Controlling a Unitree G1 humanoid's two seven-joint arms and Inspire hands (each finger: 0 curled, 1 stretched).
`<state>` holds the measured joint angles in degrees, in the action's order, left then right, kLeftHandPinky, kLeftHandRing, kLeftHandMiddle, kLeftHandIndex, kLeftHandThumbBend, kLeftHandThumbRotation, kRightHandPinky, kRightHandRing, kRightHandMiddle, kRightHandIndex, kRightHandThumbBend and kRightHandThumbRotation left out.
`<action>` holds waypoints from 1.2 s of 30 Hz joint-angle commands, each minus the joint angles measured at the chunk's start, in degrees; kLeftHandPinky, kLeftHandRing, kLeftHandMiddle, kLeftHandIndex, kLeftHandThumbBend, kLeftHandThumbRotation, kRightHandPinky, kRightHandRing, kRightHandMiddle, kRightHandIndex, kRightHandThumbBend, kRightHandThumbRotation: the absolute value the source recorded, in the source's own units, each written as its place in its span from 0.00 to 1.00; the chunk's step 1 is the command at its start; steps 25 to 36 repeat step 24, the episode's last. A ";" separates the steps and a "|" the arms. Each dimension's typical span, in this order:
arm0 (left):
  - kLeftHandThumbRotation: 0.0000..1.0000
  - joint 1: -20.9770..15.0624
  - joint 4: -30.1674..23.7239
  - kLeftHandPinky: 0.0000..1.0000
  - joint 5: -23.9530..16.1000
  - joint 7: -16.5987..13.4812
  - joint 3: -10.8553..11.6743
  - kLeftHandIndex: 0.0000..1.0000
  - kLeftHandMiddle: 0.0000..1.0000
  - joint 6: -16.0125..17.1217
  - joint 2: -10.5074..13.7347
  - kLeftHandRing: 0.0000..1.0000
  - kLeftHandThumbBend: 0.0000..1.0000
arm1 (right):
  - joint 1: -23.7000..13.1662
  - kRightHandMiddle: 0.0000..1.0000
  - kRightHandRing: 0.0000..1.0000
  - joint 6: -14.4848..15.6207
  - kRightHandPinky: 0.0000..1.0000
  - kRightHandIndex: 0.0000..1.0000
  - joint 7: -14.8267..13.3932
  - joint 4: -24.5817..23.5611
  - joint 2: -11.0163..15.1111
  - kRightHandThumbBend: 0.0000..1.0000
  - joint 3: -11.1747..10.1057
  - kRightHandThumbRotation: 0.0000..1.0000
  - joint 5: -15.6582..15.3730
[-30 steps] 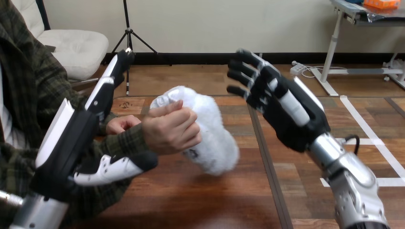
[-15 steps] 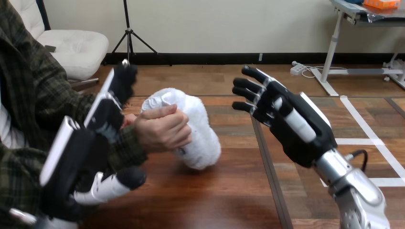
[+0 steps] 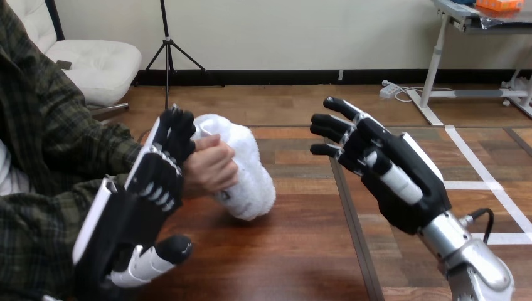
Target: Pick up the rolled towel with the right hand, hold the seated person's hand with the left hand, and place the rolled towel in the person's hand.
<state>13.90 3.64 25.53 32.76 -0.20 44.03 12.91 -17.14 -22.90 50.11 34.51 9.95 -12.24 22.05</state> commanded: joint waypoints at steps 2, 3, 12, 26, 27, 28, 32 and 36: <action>0.61 -1.04 2.17 1.00 0.68 1.19 -0.19 1.00 1.00 0.98 -2.66 1.00 1.00 | -0.43 0.85 0.88 -3.41 0.79 0.88 0.69 -2.86 -1.13 1.00 0.27 0.56 1.20; 0.60 -1.02 2.45 1.00 0.69 1.25 -0.21 1.00 1.00 0.94 -3.10 1.00 1.00 | -0.27 0.85 0.88 -3.74 0.79 0.88 0.82 -2.83 -1.29 1.00 0.31 0.56 1.30; 0.67 -0.71 4.67 0.99 -0.21 0.98 -0.20 1.00 1.00 1.18 -6.68 1.00 1.00 | 1.48 0.84 0.88 -8.07 0.80 0.87 0.74 -2.56 -2.79 1.00 0.62 0.56 1.27; 0.74 -0.90 6.68 1.00 -3.28 -1.24 0.37 1.00 1.00 2.70 -10.35 1.00 1.00 | 3.28 0.85 0.88 -13.26 0.80 0.88 0.00 -1.50 -4.98 1.00 0.25 0.57 1.38; 0.74 -0.90 6.68 1.00 -3.28 -1.24 0.37 1.00 1.00 2.70 -10.35 1.00 1.00 | 3.28 0.85 0.88 -13.26 0.80 0.88 0.00 -1.50 -4.98 1.00 0.25 0.57 1.38; 0.74 -0.90 6.68 1.00 -3.28 -1.24 0.37 1.00 1.00 2.70 -10.35 1.00 1.00 | 3.28 0.85 0.88 -13.26 0.80 0.88 0.00 -1.50 -4.98 1.00 0.25 0.57 1.38; 0.74 -0.90 6.68 1.00 -3.28 -1.24 0.37 1.00 1.00 2.70 -10.35 1.00 1.00 | 3.28 0.85 0.88 -13.26 0.80 0.88 0.00 -1.50 -4.98 1.00 0.25 0.57 1.38; 0.74 -0.90 6.68 1.00 -3.28 -1.24 0.37 1.00 1.00 2.70 -10.35 1.00 1.00 | 3.28 0.85 0.88 -13.26 0.80 0.88 0.00 -1.50 -4.98 1.00 0.25 0.57 1.38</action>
